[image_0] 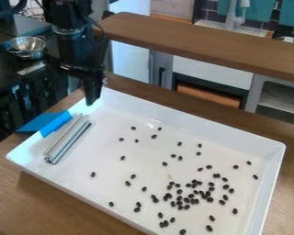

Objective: Sweep into pile

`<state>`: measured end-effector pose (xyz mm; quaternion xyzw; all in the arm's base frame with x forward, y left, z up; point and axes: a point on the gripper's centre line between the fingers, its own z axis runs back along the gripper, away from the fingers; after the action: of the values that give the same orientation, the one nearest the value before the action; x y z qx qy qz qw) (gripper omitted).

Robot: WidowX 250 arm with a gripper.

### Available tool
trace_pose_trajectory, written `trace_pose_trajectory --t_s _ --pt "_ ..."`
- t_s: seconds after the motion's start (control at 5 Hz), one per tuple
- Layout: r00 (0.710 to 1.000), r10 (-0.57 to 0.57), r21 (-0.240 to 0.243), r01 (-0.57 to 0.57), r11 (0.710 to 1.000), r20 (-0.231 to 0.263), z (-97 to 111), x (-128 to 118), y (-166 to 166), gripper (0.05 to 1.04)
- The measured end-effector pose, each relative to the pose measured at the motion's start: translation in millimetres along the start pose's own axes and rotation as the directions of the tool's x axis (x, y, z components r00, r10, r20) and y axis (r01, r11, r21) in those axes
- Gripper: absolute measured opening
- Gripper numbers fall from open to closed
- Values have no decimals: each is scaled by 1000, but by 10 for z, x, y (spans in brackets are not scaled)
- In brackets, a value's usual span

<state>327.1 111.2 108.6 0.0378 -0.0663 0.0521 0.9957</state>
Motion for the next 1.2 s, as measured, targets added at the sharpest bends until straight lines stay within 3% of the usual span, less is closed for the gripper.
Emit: trace_pose_trajectory --t_s 0.4,0.6,1.0,1.2 --pt "998 15 -19 -16 1000 -56 -278 -15 -17 1000" --pt "997 56 -2 -56 998 -51 -396 54 21 1000" --pt "992 116 32 -118 993 38 -588 147 90 1000" --pt "989 136 54 -139 989 52 -698 161 184 1000"
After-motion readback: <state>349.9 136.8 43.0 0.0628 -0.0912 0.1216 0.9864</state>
